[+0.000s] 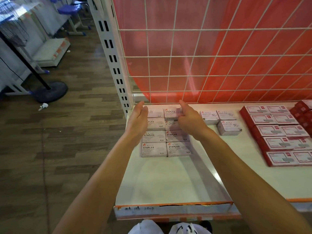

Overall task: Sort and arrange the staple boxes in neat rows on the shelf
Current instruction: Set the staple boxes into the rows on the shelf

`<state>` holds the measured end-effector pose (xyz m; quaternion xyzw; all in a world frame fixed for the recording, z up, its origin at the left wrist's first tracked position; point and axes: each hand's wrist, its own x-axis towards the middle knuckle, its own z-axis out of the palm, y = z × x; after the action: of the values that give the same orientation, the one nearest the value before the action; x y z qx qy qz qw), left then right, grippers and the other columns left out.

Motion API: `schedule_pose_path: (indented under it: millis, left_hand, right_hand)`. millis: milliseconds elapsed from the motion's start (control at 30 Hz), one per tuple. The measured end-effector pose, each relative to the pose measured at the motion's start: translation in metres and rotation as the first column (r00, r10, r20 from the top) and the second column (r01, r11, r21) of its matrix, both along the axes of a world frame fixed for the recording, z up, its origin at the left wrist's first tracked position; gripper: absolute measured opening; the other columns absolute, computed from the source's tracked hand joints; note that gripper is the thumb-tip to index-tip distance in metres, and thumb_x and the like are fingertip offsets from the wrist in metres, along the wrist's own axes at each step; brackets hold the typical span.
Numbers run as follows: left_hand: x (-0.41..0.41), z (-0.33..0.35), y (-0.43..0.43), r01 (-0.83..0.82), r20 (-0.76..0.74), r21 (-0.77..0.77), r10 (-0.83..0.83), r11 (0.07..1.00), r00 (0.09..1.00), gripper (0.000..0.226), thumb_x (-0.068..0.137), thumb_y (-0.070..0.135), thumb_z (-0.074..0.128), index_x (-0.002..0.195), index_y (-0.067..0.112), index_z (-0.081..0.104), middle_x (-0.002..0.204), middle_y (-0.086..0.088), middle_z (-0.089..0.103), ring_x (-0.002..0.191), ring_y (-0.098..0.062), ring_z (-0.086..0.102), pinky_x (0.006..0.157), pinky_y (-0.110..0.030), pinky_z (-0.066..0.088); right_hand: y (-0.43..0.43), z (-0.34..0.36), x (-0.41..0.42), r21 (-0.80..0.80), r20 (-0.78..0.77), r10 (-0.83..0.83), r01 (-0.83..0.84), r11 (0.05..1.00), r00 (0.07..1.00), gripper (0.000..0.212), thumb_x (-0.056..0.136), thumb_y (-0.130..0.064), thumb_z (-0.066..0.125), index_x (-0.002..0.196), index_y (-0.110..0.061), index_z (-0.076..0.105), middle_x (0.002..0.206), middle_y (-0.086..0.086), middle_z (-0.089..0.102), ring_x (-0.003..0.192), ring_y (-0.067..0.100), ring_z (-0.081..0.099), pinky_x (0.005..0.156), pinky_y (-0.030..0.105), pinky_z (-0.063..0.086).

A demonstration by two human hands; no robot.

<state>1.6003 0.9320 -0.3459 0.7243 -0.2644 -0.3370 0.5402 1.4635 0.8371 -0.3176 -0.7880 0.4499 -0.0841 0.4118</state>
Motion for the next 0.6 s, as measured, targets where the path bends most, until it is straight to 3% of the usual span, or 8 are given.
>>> schedule_pose_path:
  millis: [100, 167, 233, 333, 467, 600]
  left_hand:
    - [-0.002, 0.001, 0.004, -0.033, 0.084, 0.023, 0.031, 0.999, 0.996, 0.048, 0.102, 0.035, 0.032, 0.147, 0.021, 0.030, 0.151, -0.005, 0.035, 0.138, -0.023, 0.033, 0.114, -0.048, 0.029]
    - [-0.007, 0.005, 0.007, -0.049, 0.236, 0.058, 0.034, 0.997, 0.971, 0.046, 0.102, 0.033, 0.033, 0.145, 0.017, 0.031, 0.148, -0.007, 0.039, 0.136, -0.024, 0.036, 0.113, -0.044, 0.029]
    - [-0.016, 0.011, 0.009, -0.053, 0.450, 0.106, -0.001, 0.993, 0.893, 0.041, 0.102, 0.026, 0.035, 0.142, 0.015, 0.035, 0.144, -0.008, 0.041, 0.132, -0.025, 0.038, 0.107, -0.037, 0.031]
    - [-0.033, 0.020, 0.006, 0.024, 0.665, 0.117, -0.096, 0.993, 0.741, 0.037, 0.097, 0.016, 0.042, 0.134, 0.013, 0.043, 0.137, -0.007, 0.046, 0.125, -0.026, 0.041, 0.103, -0.040, 0.037]
    - [-0.062, 0.022, -0.009, 0.116, 0.786, 0.207, -0.235, 0.972, 0.572, 0.041, 0.095, 0.014, 0.045, 0.135, 0.014, 0.047, 0.146, -0.008, 0.041, 0.139, -0.025, 0.029, 0.114, -0.037, 0.023]
    - [-0.111, 0.027, -0.022, 0.172, 0.815, 0.285, -0.333, 0.943, 0.475, 0.041, 0.097, 0.020, 0.046, 0.138, 0.017, 0.045, 0.149, -0.006, 0.038, 0.142, -0.025, 0.023, 0.116, -0.035, 0.014]
  right_hand:
    - [0.005, -0.001, -0.003, -0.026, -0.014, -0.027, 0.027, 0.999, 1.000, 0.063, 0.092, -0.002, 0.036, 0.150, -0.013, 0.015, 0.156, 0.006, 0.020, 0.144, 0.024, 0.016, 0.117, 0.046, 0.015]
    - [0.010, -0.001, -0.004, -0.062, -0.019, -0.038, 0.037, 0.997, 0.999, 0.062, 0.093, -0.003, 0.037, 0.150, -0.011, 0.015, 0.157, 0.004, 0.017, 0.145, 0.022, 0.012, 0.118, 0.042, 0.009]
    - [0.015, 0.001, -0.006, -0.119, -0.007, -0.038, 0.037, 0.992, 0.999, 0.057, 0.094, -0.004, 0.039, 0.148, -0.007, 0.021, 0.156, 0.005, 0.021, 0.144, 0.023, 0.016, 0.116, 0.035, 0.011]
    - [0.026, 0.005, -0.017, -0.203, 0.015, 0.021, -0.017, 0.979, 1.000, 0.060, 0.093, -0.007, 0.046, 0.148, -0.007, 0.023, 0.156, 0.008, 0.022, 0.144, 0.022, 0.016, 0.115, 0.031, 0.011]
    - [0.032, 0.010, -0.046, -0.308, 0.038, 0.001, 0.011, 0.951, 0.999, 0.053, 0.094, -0.009, 0.047, 0.145, -0.011, 0.032, 0.153, 0.007, 0.029, 0.142, 0.022, 0.021, 0.116, 0.031, 0.015]
    - [0.025, 0.012, -0.094, -0.381, -0.031, -0.033, 0.019, 0.924, 0.999, 0.052, 0.094, -0.012, 0.048, 0.144, -0.014, 0.034, 0.154, 0.007, 0.027, 0.142, 0.023, 0.020, 0.115, 0.030, 0.012]
